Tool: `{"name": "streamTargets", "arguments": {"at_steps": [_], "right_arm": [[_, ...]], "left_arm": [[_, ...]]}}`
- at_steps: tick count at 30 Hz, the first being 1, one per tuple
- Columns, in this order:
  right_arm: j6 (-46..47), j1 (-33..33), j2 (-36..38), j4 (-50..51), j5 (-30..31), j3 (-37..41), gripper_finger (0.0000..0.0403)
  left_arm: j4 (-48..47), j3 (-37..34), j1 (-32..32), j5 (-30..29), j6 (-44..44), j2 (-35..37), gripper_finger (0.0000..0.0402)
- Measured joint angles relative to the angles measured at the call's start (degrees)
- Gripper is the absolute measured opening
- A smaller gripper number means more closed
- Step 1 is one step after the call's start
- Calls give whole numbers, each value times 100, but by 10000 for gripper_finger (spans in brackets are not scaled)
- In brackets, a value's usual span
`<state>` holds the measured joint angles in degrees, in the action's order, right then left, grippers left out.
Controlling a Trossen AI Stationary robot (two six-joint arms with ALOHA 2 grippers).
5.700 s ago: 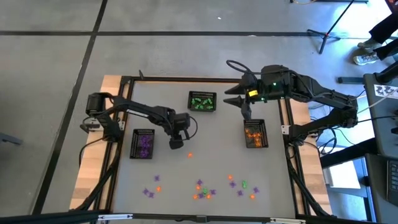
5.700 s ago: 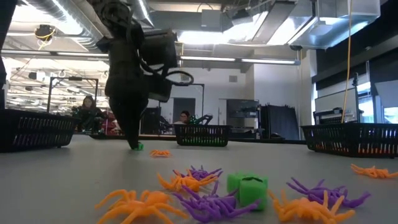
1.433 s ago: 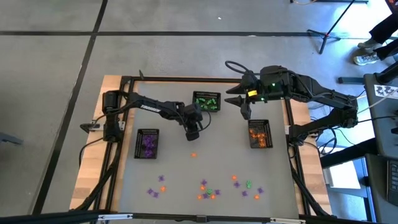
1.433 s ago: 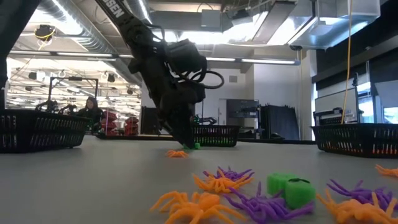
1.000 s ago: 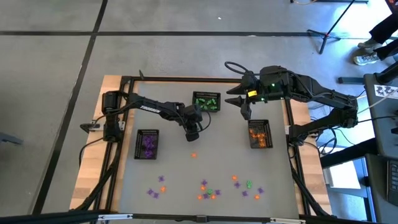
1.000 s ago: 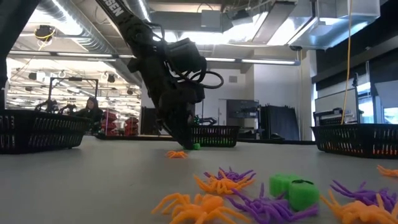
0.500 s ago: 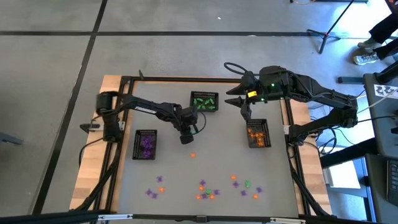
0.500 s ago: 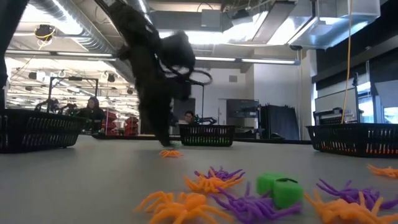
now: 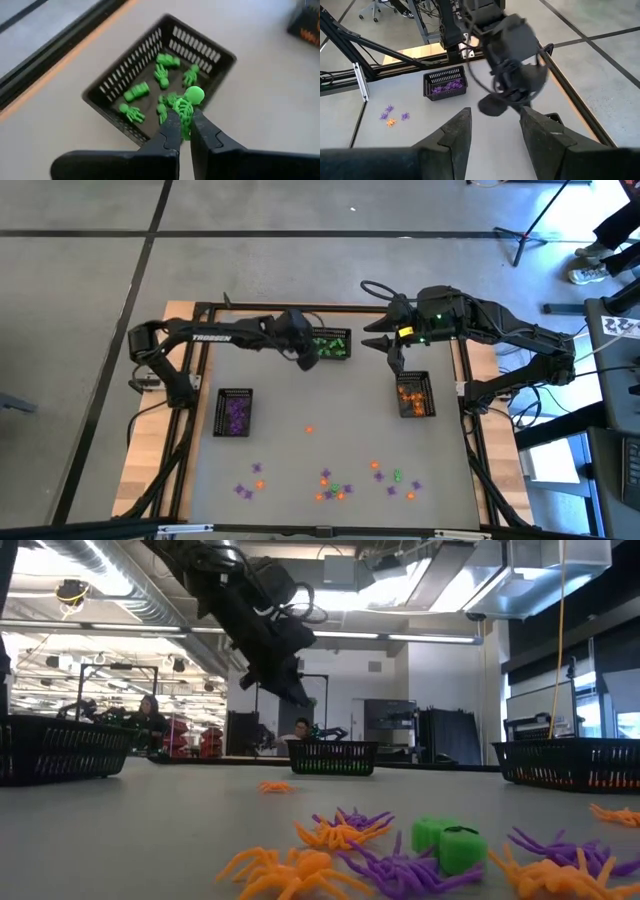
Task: Sort Halloween decoration
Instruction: Put the top left green skeleton toy into the top bin, then adjust the left bin
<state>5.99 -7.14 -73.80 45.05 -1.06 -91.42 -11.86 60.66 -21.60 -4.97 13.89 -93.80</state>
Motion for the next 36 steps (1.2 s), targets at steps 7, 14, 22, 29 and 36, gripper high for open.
{"name": "streamTargets", "arguments": {"at_steps": [7, 14, 22, 29, 36], "right_arm": [[119, 0, 0, 10, 0, 0, 167], [123, 0, 0, -43, 9, 0, 167], [125, 0, 0, -211, 22, 0, 167], [267, 0, 0, -201, 22, 0, 167], [270, 0, 0, -91, 22, 0, 167]], "left_arm": [[240, 4, -592, 209, -53, 11, 6], [343, 7, -859, 671, -48, 13, 94], [469, 7, -746, 833, -43, 15, 136], [483, 11, -629, 1081, 168, 78, 138], [-507, 347, -152, 2081, 315, 543, 135]]}}
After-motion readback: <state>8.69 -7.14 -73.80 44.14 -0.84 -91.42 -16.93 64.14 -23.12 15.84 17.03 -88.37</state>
